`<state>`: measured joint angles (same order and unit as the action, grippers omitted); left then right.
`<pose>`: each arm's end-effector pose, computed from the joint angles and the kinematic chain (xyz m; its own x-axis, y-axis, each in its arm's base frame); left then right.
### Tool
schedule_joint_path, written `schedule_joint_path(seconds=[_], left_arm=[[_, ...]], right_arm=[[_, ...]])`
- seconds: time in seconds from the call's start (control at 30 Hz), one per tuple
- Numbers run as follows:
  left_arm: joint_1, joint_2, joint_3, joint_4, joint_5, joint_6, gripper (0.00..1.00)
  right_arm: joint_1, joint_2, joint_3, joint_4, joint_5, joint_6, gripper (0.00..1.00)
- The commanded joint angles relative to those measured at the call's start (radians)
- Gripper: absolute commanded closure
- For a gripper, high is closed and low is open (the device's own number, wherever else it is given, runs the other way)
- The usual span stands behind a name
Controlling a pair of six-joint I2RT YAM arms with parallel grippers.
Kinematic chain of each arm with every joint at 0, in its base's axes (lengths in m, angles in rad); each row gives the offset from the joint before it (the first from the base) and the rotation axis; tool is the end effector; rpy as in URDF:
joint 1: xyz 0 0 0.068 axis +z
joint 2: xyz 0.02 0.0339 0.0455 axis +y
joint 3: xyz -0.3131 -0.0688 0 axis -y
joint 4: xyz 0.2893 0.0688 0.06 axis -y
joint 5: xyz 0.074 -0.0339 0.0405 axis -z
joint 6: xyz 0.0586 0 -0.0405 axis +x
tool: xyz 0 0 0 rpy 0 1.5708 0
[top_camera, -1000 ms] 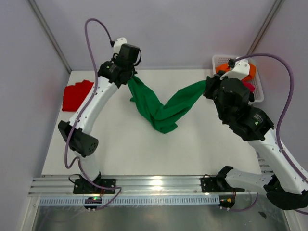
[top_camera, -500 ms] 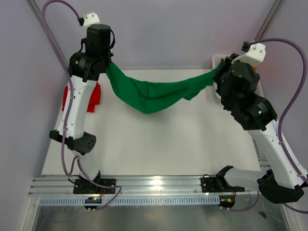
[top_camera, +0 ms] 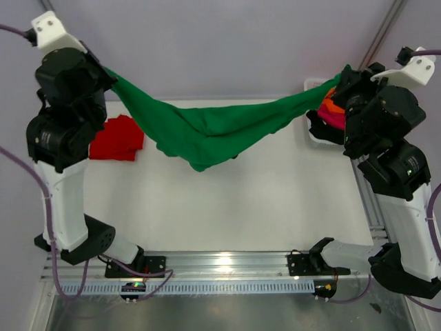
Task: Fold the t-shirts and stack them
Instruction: Flatten out the tshirt
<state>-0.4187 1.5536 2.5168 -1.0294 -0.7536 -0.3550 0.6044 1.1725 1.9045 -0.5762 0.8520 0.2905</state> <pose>0.2420 -0.0638 0.6906 0.0571 -0.3029 -0.9513 -0.3279 0.8943 -0.3044 0.1772 0.0688 0.6575 0.1904 0.3607 -0.9130 0.1911 0.8987 0.3949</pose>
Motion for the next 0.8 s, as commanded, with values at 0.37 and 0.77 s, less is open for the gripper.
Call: schedule_joint_path(seconds=[0.37, 0.77], left_arm=[[0.004, -0.080, -0.145, 0.134, -0.075, 0.042, 1.00], [0.067, 0.423, -0.359, -0.176, -0.153, -0.238, 1.00]], right_arm=[[-0.006, -0.044, 0.048, -0.102, 0.051, 0.125, 0.97], [-0.011, 0.072, -0.022, -0.290, 0.047, 0.286, 0.96]])
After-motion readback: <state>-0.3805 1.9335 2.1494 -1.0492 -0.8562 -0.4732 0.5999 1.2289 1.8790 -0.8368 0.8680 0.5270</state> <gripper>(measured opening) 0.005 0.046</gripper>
